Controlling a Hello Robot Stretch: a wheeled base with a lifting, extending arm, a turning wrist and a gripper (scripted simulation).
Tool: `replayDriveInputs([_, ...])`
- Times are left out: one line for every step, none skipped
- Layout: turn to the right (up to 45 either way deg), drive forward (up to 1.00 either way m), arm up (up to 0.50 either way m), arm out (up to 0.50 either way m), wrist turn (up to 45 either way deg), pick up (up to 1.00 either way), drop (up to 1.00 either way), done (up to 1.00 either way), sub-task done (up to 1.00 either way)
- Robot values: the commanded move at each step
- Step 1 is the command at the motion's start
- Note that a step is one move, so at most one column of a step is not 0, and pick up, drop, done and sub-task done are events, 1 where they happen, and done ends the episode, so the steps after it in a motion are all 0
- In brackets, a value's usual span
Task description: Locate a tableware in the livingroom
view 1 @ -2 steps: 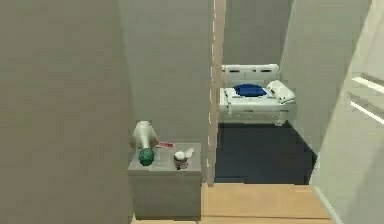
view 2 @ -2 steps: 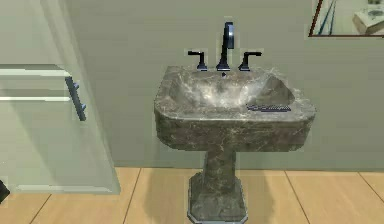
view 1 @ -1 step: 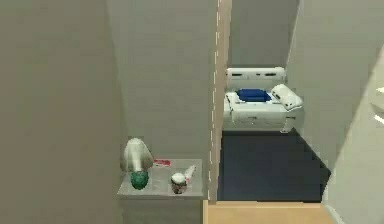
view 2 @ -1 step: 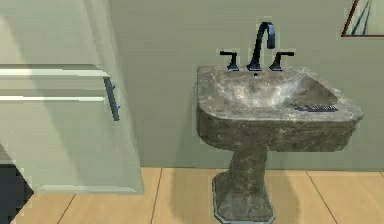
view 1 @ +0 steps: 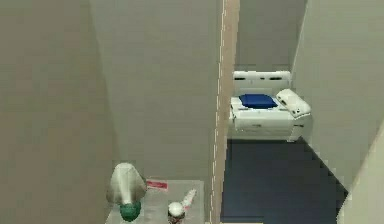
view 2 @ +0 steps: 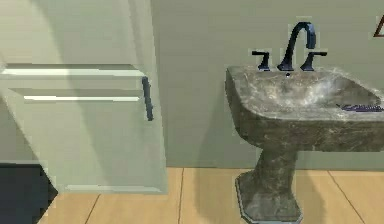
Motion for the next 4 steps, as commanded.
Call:
replayDriveInputs([45.0, 0.0, 0.0, 0.0, 0.0, 0.0, 0.0, 0.0, 0.0])
replayDriveInputs([0.0, 0.8, 0.0, 0.0, 0.0, 0.0, 0.0, 0.0, 0.0])
replayDriveInputs([36.0, 0.0, 0.0, 0.0, 0.0, 0.0, 0.0, 0.0, 0.0])
replayDriveInputs([0.0, 0.05, 0.0, 0.0, 0.0, 0.0, 0.0, 0.0, 0.0])
